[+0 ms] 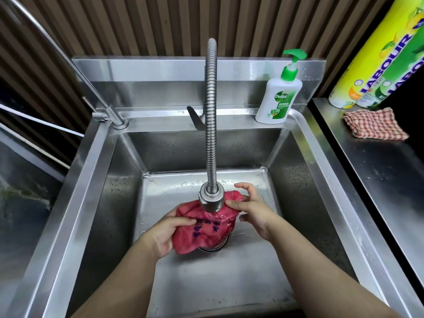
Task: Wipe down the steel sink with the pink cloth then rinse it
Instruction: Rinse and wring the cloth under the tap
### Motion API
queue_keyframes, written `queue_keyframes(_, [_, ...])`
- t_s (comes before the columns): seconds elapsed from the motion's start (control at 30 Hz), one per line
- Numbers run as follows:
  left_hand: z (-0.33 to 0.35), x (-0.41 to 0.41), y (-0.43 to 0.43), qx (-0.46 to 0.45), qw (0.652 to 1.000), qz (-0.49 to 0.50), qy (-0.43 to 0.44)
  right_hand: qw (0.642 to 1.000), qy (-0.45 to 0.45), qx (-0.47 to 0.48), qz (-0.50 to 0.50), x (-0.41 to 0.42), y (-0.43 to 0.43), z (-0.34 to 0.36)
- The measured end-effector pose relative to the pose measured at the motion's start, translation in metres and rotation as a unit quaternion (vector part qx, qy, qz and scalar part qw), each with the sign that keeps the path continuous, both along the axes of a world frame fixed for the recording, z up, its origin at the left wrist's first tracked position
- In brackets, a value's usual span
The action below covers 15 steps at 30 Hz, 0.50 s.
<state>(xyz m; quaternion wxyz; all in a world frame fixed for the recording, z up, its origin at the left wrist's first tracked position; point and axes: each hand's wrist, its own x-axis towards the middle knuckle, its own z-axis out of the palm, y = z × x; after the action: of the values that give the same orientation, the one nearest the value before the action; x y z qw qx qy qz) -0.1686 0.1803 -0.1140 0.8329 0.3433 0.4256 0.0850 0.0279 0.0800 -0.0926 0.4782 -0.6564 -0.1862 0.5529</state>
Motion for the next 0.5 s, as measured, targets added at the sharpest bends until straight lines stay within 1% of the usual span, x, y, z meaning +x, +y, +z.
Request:
queue_keyframes(0.07, [0.001, -0.001, 0.001, -0.005, 1.000, -0.013, -0.019, 0.992, -0.036, -0.079, 0.089, 0.001, -0.003, -0.001])
queue_keyframes(0.1, [0.002, -0.001, 0.001, -0.008, 1.000, -0.014, -0.023, 0.987, -0.032, -0.097, 0.122, -0.001, -0.004, -0.004])
queue_keyframes(0.13, [0.003, 0.001, 0.000, -0.010, 1.000, -0.016, -0.023, 0.987, -0.016, -0.096, 0.129, -0.003, -0.004, -0.008])
queue_keyframes(0.2, [0.005, 0.004, -0.001, -0.009, 1.000, -0.022, -0.012, 0.995, 0.031, -0.057, 0.073, -0.009, -0.004, -0.016])
queue_keyframes(0.27, [0.008, 0.007, -0.001, 0.005, 0.999, -0.031, 0.011, 0.998, 0.049, -0.036, 0.012, -0.007, -0.005, -0.021])
queue_keyframes(0.33, [0.008, 0.008, -0.001, 0.029, 0.998, -0.045, 0.045, 0.998, 0.060, -0.029, 0.000, -0.004, -0.007, -0.021])
queue_keyframes(0.37, [0.008, 0.008, -0.001, 0.036, 0.996, -0.054, 0.060, 0.997, 0.071, -0.021, 0.018, -0.002, -0.009, -0.018])
queue_keyframes(0.43, [0.006, 0.010, -0.002, 0.050, 0.994, -0.065, 0.074, 0.993, 0.070, -0.022, 0.097, 0.000, -0.009, -0.012])
queue_keyframes(0.47, [0.003, 0.011, -0.002, 0.057, 0.993, -0.064, 0.075, 0.989, 0.046, -0.027, 0.140, -0.002, -0.007, -0.009])
queue_keyframes(0.5, [0.002, 0.012, -0.003, 0.061, 0.994, -0.060, 0.074, 0.985, 0.003, -0.027, 0.170, -0.004, -0.004, -0.011])
